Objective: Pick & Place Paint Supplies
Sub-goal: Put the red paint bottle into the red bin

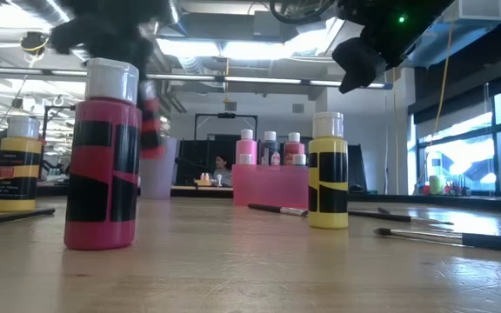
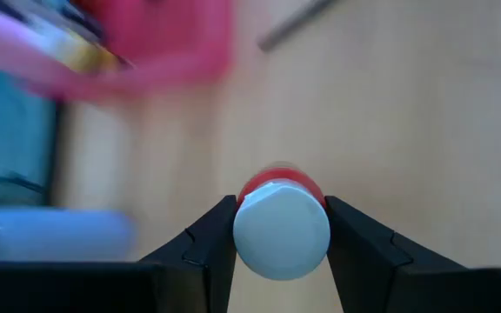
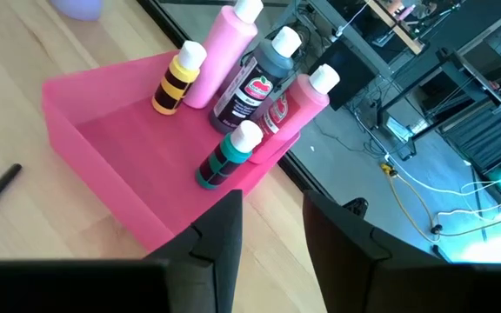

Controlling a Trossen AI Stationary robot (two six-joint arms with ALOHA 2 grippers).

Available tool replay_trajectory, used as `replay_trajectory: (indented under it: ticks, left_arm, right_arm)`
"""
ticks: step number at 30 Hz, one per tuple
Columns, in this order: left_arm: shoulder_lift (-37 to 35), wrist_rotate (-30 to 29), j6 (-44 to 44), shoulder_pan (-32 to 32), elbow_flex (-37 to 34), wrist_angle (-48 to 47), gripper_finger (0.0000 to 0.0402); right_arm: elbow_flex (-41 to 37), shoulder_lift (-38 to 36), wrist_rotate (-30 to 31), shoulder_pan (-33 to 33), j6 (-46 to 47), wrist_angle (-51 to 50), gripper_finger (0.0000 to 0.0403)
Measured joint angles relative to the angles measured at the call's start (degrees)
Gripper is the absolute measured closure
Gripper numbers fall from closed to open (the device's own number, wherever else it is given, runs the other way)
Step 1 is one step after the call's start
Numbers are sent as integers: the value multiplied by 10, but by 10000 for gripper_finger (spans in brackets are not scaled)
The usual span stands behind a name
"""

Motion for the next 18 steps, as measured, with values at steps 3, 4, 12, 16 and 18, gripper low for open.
replay_trajectory:
  ticks: [3, 4, 12, 16, 18]
  left_arm:
    - [0, -33, 72, 22, 32, -2, 258]
    - [0, -35, 95, 32, 40, -1, 258]
    - [0, 68, 256, 182, 74, 66, 258]
    - [18, 151, 306, 252, 109, 103, 258]
    - [40, 168, 314, 274, 141, 104, 258]
  right_arm:
    - [0, 0, 1, 10, -5, 15, 275]
    - [0, 0, 6, 16, -9, 18, 275]
    - [0, 0, 115, 69, -16, 16, 275]
    - [0, 0, 137, 82, -24, 15, 275]
    - [0, 0, 137, 82, -24, 10, 275]
